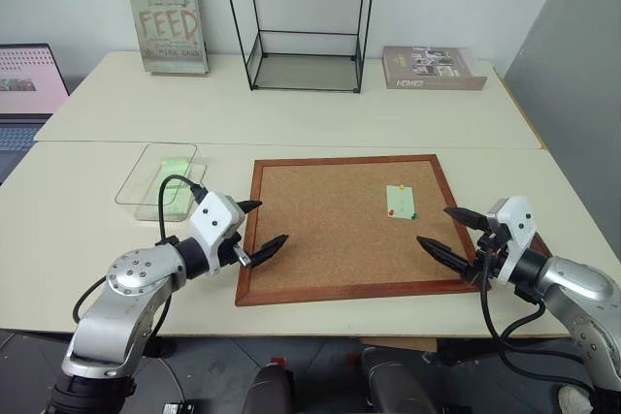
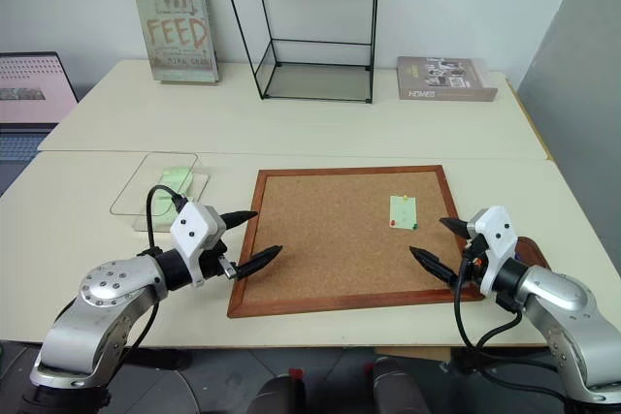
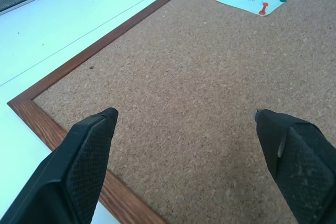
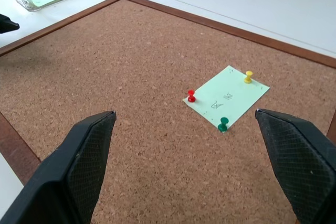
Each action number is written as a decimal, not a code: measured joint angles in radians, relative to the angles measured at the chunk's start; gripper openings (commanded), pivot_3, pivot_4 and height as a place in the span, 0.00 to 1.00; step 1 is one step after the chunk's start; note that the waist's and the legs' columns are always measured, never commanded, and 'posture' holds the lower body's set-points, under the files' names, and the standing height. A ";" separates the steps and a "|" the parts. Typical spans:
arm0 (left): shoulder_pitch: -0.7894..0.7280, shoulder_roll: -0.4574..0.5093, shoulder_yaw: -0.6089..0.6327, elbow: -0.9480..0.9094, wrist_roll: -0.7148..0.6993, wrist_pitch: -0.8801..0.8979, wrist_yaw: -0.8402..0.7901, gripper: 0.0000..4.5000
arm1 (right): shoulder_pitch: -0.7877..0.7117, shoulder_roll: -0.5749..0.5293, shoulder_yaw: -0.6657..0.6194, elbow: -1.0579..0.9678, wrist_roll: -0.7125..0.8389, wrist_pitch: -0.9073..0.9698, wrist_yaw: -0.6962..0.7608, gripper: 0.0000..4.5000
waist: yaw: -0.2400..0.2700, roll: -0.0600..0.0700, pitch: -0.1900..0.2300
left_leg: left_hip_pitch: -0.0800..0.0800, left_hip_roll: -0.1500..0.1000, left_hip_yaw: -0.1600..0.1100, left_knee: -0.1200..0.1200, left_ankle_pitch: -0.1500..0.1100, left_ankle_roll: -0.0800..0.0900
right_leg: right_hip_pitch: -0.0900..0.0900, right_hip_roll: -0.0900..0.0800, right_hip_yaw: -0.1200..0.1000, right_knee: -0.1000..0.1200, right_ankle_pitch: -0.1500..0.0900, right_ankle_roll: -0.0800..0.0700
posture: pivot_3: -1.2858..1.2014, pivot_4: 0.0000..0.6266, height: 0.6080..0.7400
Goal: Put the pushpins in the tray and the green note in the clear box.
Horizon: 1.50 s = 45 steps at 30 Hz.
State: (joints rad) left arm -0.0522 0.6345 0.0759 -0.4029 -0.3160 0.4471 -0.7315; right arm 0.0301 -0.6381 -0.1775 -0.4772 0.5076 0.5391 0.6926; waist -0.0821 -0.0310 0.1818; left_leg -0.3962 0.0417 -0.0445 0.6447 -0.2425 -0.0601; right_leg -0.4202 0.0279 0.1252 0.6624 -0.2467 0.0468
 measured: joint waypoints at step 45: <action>-0.066 -0.051 -0.095 0.042 0.008 -0.058 -0.045 0.34 | -0.003 0.054 0.075 -0.053 -0.025 -0.012 -0.049 1.00 | 0.000 0.000 0.000 | 0.000 0.000 0.000 0.000 0.000 0.000 | 0.000 0.000 0.000 0.000 0.000 0.000 | 0.52 0.24 1.00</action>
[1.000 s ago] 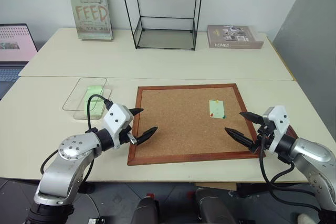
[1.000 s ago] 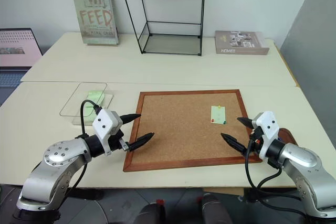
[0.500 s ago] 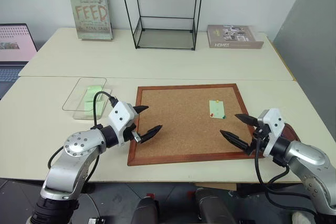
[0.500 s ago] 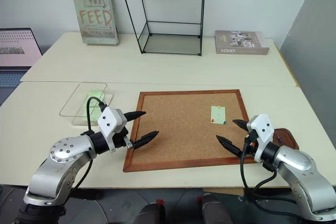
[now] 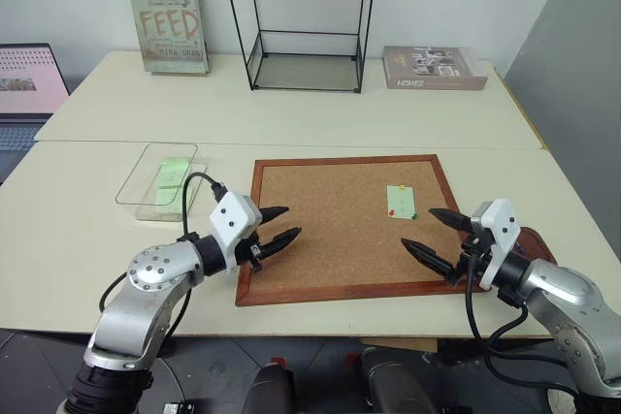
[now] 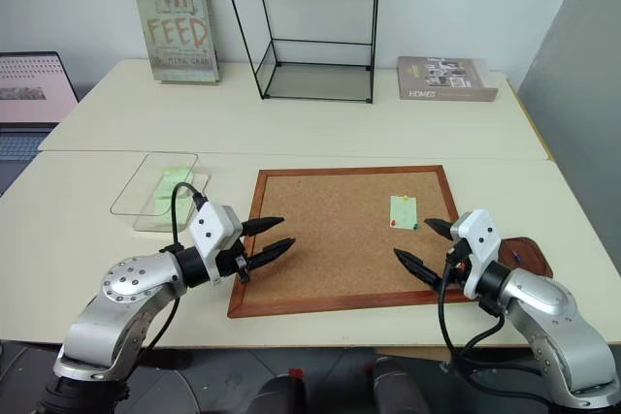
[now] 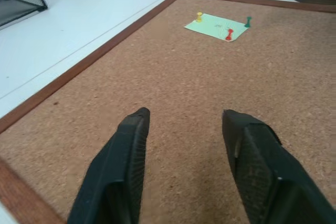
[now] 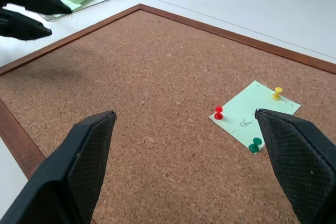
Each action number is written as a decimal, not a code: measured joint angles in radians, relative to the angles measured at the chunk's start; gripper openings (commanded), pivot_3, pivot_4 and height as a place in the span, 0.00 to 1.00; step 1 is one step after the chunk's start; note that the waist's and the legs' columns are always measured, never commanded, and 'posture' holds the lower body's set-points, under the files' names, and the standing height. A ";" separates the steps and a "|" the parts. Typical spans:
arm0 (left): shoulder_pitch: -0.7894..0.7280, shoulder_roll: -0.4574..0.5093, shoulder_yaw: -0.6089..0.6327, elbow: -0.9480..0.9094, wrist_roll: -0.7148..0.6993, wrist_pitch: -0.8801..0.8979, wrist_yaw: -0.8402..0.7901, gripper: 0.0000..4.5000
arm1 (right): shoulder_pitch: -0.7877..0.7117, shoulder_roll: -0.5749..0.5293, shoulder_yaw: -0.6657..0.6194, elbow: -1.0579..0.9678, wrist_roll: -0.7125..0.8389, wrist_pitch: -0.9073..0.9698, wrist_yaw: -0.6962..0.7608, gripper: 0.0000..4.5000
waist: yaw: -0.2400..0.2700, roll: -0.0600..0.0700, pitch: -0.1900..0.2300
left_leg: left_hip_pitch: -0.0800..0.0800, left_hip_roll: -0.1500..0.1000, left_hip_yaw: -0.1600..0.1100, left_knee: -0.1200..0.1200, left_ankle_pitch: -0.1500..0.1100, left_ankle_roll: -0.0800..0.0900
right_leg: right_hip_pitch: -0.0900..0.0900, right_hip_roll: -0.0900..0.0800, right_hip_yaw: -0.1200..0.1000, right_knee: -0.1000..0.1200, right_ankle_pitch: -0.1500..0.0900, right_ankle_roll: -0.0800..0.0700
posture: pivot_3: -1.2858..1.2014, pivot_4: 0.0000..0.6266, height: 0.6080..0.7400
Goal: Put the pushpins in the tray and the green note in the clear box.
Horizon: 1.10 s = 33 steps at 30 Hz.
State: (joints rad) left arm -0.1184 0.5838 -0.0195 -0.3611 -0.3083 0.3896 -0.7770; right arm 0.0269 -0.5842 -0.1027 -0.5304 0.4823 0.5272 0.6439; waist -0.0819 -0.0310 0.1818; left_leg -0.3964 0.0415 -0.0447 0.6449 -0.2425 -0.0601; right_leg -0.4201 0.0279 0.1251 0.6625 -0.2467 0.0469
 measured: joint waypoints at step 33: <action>-0.325 -0.304 -0.259 0.614 0.201 -0.315 -0.043 0.01 | -0.404 0.086 0.129 0.383 -0.153 0.044 -0.116 1.00 | 0.002 0.001 -0.001 | -0.001 -0.003 -0.002 0.000 0.000 0.000 | 0.001 0.000 0.001 0.000 0.005 0.008 | 0.52 0.24 1.00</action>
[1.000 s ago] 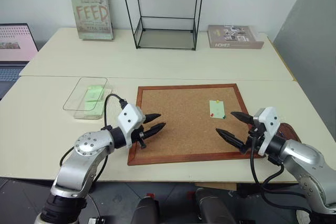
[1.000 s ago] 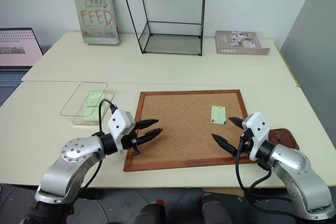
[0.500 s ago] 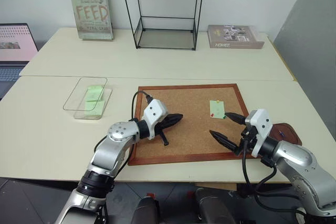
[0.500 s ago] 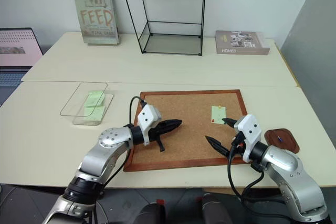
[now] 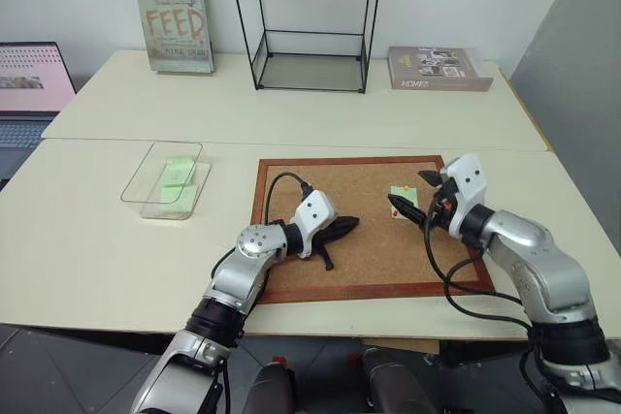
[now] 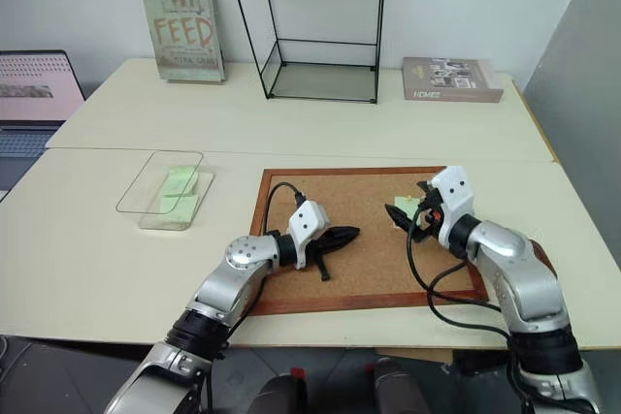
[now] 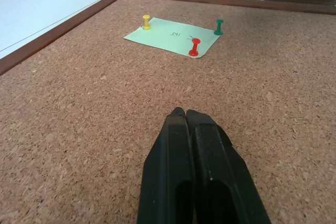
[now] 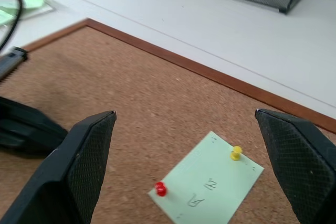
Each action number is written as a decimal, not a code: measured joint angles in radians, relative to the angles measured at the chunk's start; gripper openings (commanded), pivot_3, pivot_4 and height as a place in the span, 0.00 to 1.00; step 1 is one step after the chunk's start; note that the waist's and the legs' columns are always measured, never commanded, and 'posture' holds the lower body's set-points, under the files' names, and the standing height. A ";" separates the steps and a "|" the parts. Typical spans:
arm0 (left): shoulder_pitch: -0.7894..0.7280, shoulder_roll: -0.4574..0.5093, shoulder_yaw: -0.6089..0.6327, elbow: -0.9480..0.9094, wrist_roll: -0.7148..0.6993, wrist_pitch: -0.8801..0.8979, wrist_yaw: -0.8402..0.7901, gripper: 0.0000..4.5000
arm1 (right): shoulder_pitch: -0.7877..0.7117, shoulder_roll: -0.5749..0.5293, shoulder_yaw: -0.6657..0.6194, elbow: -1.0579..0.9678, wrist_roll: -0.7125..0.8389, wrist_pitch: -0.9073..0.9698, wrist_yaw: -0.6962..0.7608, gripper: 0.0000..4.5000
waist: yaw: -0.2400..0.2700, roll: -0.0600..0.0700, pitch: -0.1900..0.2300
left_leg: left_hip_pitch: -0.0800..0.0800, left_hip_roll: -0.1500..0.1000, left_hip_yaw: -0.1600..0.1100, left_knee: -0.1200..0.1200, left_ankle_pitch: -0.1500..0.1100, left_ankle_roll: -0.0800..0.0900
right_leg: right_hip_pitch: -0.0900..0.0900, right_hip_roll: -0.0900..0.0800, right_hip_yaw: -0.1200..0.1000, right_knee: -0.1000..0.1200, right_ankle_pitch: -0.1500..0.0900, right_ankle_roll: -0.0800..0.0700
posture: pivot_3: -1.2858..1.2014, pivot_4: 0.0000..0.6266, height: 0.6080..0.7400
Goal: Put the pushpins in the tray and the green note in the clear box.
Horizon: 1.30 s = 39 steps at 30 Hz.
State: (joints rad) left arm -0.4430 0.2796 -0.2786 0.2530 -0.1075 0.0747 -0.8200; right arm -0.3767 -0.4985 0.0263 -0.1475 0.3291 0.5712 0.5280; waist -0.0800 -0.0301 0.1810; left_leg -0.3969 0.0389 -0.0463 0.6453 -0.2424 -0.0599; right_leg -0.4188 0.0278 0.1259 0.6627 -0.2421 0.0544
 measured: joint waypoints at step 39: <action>0.084 0.050 -0.003 -0.143 0.011 0.065 -0.023 0.00 | -0.156 0.093 0.024 0.450 -0.181 -0.248 0.066 0.01 | -0.006 0.001 0.000 | 0.000 0.000 -0.001 0.000 0.000 0.000 | 0.000 0.000 0.000 0.001 0.000 0.000 | 0.52 0.24 1.00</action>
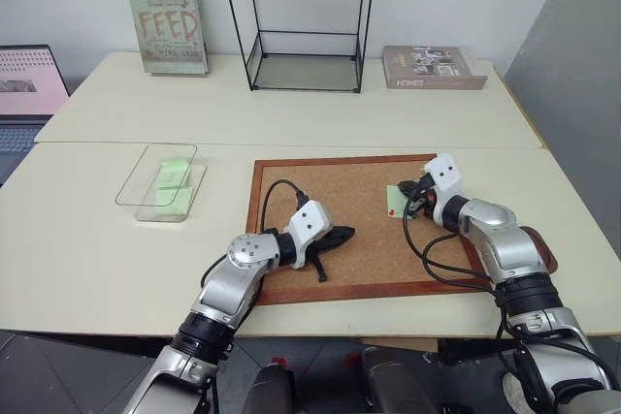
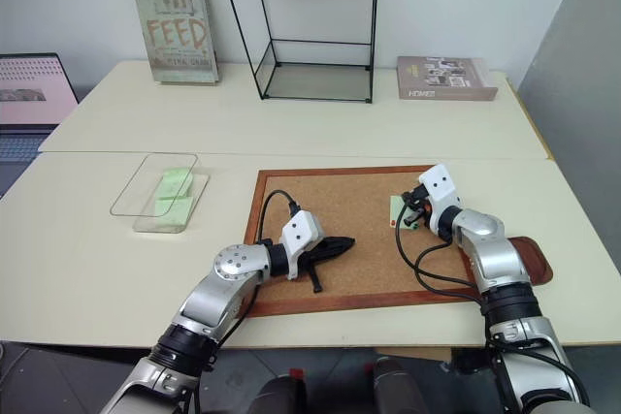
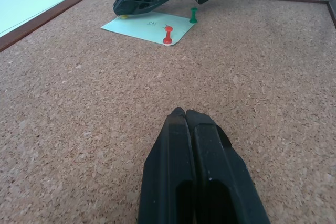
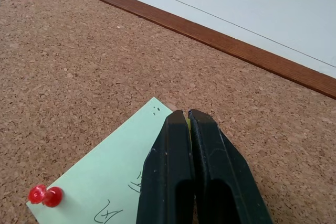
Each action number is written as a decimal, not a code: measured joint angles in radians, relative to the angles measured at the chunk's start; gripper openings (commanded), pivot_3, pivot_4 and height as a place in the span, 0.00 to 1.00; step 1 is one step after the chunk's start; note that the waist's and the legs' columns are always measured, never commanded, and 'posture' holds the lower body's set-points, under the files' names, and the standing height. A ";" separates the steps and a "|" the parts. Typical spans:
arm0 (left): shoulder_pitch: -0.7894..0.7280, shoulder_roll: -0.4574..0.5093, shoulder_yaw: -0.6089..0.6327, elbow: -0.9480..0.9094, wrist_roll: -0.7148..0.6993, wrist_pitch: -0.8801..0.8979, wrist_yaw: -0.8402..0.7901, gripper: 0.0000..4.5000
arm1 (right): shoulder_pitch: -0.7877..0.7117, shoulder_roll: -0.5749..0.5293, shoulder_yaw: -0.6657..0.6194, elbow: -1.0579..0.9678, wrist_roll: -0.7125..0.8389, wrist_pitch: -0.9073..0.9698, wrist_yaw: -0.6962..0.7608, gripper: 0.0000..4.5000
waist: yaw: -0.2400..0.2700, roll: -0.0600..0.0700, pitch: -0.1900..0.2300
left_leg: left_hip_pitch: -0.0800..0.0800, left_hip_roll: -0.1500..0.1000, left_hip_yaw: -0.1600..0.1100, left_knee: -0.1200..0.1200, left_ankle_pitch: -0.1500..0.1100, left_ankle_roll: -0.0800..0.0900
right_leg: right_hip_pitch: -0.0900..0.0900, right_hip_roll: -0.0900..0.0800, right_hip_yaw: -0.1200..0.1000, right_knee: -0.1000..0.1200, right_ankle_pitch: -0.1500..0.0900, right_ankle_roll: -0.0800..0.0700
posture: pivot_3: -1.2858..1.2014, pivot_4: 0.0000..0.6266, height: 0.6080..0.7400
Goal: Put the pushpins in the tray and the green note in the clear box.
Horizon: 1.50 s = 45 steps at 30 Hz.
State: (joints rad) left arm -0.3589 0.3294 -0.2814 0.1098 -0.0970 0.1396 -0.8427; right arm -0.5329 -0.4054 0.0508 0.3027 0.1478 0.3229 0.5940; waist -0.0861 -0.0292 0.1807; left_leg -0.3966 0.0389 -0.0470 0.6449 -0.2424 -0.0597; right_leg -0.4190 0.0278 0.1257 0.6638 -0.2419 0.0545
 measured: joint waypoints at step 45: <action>0.001 0.027 -0.025 -0.005 0.024 -0.001 -0.021 0.00 | 0.759 -0.359 -0.390 -0.722 -0.018 0.302 -0.053 0.15 | -0.001 0.003 -0.001 | 0.012 0.000 0.003 -0.002 0.000 0.000 | 0.010 0.000 0.003 -0.005 -0.005 -0.006 | 0.52 0.24 1.00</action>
State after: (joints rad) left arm -0.3576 0.3567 -0.3068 0.1052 -0.0732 0.1386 -0.8639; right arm 0.2258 -0.7641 -0.3395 -0.4196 0.1303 0.6247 0.5413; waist -0.0876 -0.0264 0.1792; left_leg -0.3843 0.0390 -0.0444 0.6433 -0.2427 -0.0600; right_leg -0.4086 0.0276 0.1287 0.6585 -0.2465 0.0480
